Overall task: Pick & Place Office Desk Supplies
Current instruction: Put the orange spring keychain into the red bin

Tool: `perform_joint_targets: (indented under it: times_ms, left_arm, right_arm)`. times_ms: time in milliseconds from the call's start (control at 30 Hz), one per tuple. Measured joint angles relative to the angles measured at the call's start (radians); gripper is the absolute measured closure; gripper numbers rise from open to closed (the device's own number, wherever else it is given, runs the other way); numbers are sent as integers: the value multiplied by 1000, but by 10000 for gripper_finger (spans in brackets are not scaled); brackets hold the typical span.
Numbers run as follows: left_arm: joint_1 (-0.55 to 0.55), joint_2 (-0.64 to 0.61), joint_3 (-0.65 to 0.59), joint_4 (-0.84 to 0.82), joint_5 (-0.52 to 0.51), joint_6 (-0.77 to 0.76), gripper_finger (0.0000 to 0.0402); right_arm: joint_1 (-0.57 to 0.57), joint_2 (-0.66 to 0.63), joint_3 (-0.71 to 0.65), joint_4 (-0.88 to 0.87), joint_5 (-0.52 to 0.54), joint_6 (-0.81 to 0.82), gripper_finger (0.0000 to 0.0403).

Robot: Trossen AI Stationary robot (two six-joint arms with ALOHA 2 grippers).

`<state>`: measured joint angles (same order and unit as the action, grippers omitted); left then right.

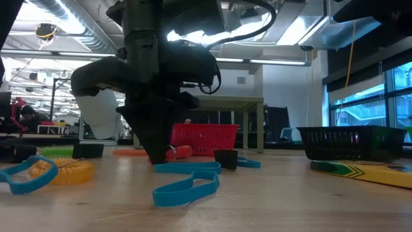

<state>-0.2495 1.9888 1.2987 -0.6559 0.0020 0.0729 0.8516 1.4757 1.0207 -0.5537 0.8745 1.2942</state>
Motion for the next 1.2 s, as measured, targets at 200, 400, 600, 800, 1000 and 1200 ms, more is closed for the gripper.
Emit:
perform_joint_targets:
  times_ms: [200, 400, 600, 800, 1000, 1200]
  left_arm:
    - [-13, -39, -6, -25, -3, -10, 399]
    - [-10, -168, -4, -35, -18, -34, 399]
    - [34, -323, -3, -6, -102, -34, 399]
    - [161, -394, -2, 80, -49, -75, 399]
    - [308, -357, 0, 110, 44, -78, 399]
    - [382, -279, 0, 142, 103, -50, 399]
  right_arm:
    - [0, 0, 0, 0, -1, -1, 273]
    - [0, 0, 0, 3, -3, -4, 273]
    - [0, 0, 0, 6, -3, -5, 273]
    - [0, 0, 0, 17, -3, -12, 273]
    - [0, 0, 0, 18, -8, -21, 273]
    - [0, 0, 0, 21, -11, -27, 273]
